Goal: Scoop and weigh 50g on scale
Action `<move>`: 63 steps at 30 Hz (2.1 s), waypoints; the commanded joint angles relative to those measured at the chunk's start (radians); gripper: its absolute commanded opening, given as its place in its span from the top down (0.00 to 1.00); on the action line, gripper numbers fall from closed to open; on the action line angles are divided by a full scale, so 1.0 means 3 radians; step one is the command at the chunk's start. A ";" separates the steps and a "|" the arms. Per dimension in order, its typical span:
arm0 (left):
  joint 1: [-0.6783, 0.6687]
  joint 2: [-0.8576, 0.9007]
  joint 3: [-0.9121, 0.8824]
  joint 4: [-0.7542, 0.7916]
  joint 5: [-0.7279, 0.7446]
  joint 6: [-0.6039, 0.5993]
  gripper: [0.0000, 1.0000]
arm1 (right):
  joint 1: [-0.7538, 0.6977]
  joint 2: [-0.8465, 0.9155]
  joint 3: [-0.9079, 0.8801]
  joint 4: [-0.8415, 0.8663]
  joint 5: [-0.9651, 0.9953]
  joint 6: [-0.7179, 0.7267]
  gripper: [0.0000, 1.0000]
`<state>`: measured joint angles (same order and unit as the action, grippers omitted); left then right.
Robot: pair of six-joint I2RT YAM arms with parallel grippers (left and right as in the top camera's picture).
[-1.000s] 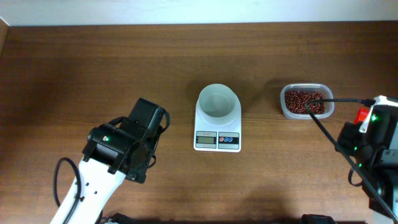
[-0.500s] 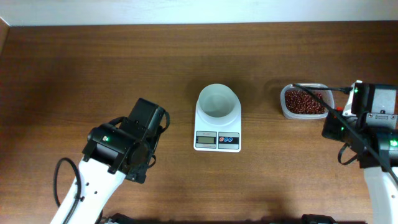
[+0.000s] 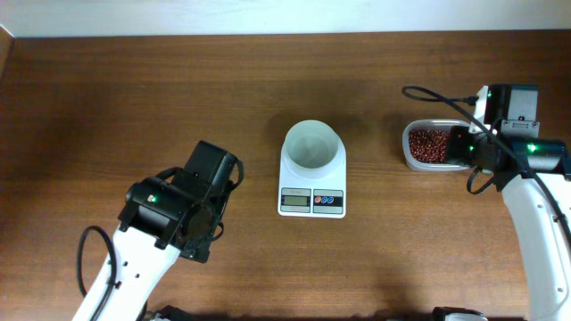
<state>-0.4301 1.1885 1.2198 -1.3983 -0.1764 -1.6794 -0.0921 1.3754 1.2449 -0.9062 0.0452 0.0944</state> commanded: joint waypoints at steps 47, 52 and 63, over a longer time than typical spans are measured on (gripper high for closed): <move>-0.1467 0.2482 0.0028 0.2715 -0.0135 0.2693 1.00 | -0.0024 -0.1230 0.0071 -0.1211 -0.0301 -0.0043 0.96; -0.1469 0.2565 0.0028 0.2711 -0.0123 0.2644 1.00 | -0.0024 -0.1230 0.0071 -0.1236 -0.0300 -0.0043 0.96; -0.1465 0.2565 0.0028 0.2492 -0.0189 0.2321 1.00 | -0.0024 -0.1230 0.0071 -0.1236 -0.0289 -0.0043 0.96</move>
<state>-0.8696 1.9224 1.2346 -0.6392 -0.2344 -0.9646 -0.0921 1.0126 1.2476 -1.2762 -0.0509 0.0803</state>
